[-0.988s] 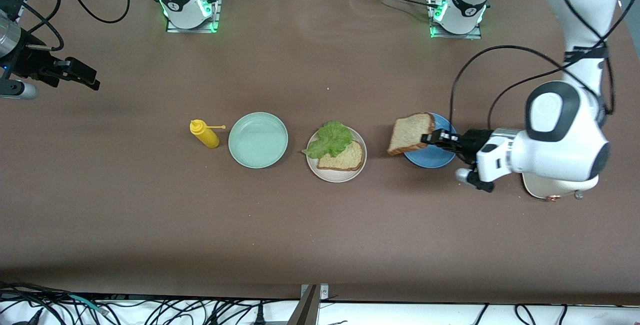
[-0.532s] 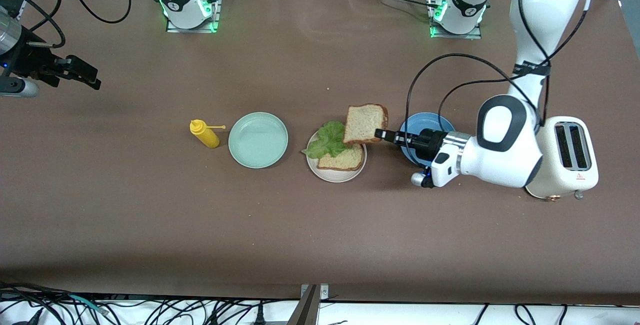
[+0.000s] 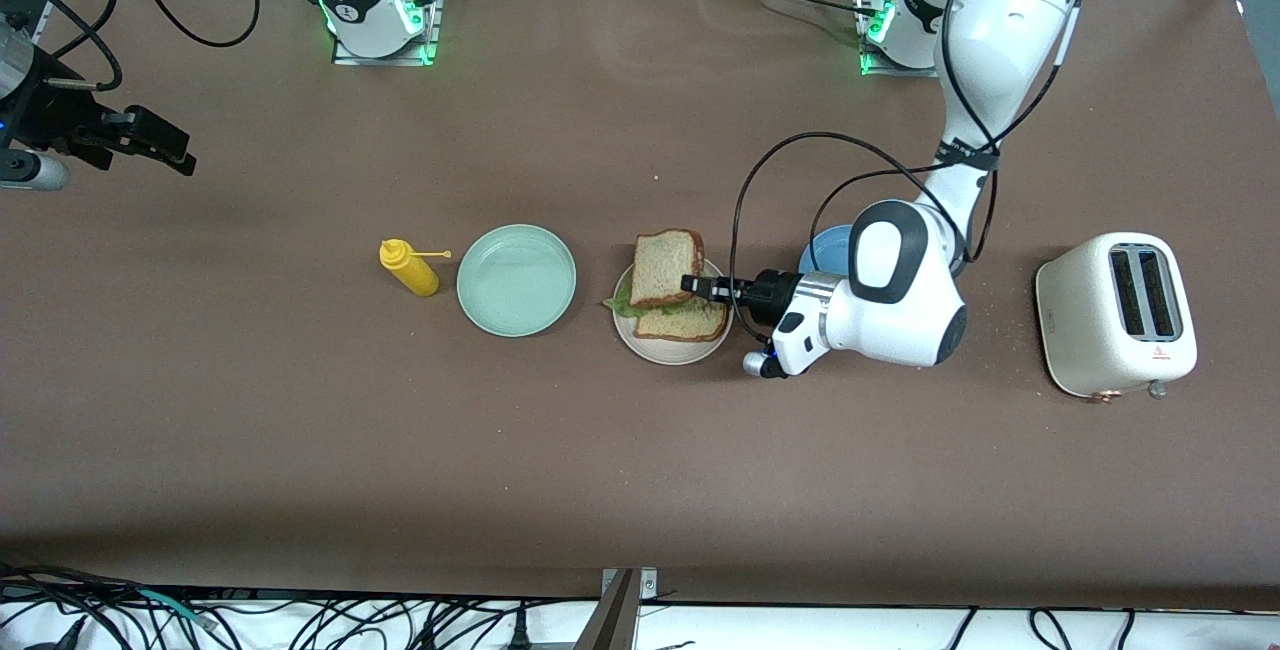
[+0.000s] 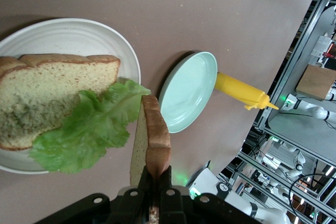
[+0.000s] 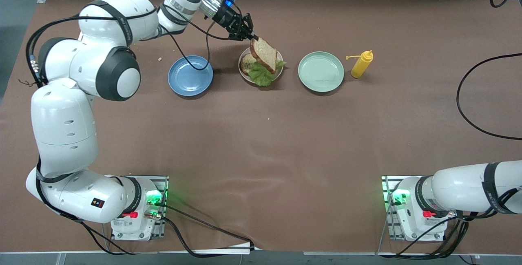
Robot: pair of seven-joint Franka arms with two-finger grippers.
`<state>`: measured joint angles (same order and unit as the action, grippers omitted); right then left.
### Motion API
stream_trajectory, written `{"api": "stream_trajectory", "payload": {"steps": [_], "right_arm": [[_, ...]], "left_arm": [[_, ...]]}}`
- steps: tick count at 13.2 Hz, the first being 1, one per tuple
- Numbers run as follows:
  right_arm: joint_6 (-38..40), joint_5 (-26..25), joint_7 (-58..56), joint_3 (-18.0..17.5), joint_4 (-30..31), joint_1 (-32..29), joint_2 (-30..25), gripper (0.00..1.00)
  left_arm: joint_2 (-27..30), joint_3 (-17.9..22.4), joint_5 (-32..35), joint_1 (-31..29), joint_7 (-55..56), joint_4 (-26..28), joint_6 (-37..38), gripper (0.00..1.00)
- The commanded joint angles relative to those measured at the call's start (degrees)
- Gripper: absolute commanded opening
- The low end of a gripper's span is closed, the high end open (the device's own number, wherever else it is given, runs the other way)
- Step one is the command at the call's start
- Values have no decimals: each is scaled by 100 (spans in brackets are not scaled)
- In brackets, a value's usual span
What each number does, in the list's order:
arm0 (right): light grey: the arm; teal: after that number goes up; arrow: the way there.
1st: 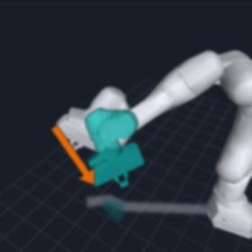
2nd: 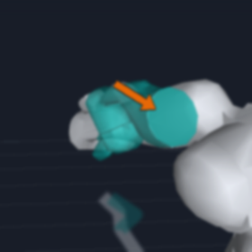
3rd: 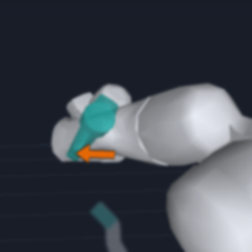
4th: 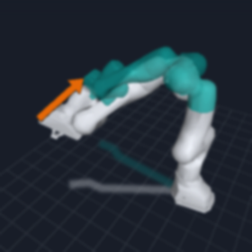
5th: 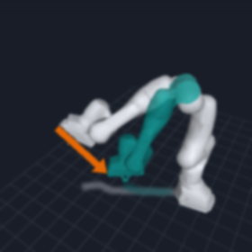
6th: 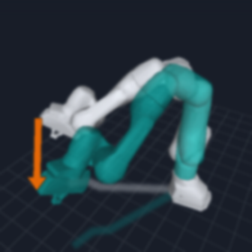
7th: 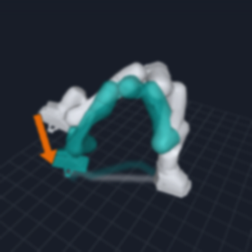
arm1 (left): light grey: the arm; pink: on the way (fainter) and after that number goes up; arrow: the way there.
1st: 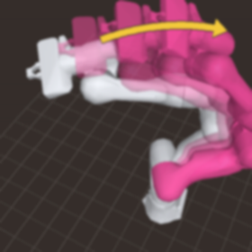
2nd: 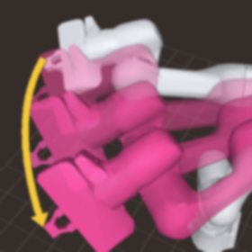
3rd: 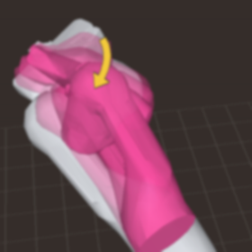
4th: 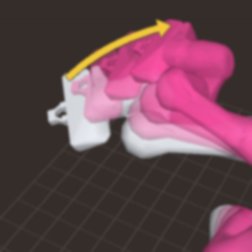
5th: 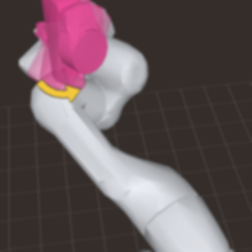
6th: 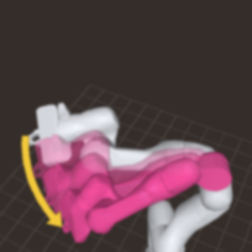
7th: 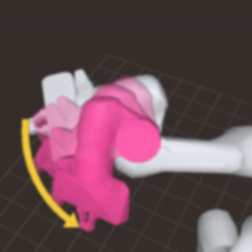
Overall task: Make sandwich in beige plate with both arms
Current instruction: 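Lay the toast on the lettuce with the left gripper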
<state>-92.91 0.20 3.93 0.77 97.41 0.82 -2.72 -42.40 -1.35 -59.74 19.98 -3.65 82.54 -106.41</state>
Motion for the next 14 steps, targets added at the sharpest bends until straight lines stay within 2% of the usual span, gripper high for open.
{"api": "stream_trajectory", "payload": {"steps": [1,4,10,11,14], "right_arm": [[63,-99,11,2,-99,-12,9,100],[97,-99,11,-7,-99,-12,0,100],[89,-90,20,2,-99,-12,0,100],[89,-90,20,2,-99,-12,0,100],[97,-90,20,2,-99,-12,0,100]], "left_arm": [[-198,73,-205,129,-21,-141,-28,0],[-356,73,-196,138,-39,-141,-335,0],[-664,91,-196,77,-750,-133,-362,0],[-725,108,-196,59,-995,-124,-362,4],[-954,117,-214,-187,-1996,-141,-362,65]]}}
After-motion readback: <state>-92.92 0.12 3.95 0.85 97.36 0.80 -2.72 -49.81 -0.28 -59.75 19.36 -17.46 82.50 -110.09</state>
